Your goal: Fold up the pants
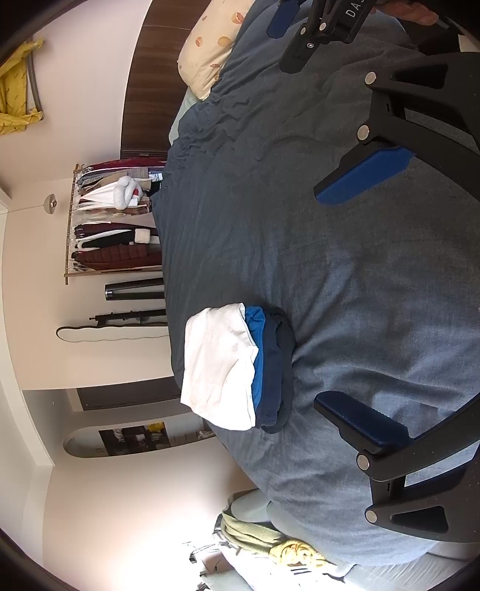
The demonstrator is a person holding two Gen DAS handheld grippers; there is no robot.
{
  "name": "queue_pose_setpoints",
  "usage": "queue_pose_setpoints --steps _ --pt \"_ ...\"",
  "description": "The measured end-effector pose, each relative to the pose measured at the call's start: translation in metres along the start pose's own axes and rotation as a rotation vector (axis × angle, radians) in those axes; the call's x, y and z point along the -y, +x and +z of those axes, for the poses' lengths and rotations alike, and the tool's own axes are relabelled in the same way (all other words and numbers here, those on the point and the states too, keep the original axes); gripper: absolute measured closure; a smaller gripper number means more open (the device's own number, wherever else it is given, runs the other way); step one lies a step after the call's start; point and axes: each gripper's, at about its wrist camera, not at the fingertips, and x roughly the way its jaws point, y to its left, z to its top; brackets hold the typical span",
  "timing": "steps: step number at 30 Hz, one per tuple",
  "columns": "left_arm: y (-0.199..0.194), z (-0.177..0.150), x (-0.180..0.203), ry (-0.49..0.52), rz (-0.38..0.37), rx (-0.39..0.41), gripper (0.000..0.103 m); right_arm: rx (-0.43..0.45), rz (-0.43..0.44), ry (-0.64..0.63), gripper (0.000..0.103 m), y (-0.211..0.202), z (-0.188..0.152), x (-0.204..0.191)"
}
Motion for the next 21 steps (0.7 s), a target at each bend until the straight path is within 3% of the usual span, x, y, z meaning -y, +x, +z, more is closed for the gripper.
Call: queue_pose_setpoints --steps 21 --pt "-0.012 -0.007 -0.001 0.008 -0.022 -0.013 0.0 0.014 -0.009 0.005 0.019 -0.016 -0.003 0.002"
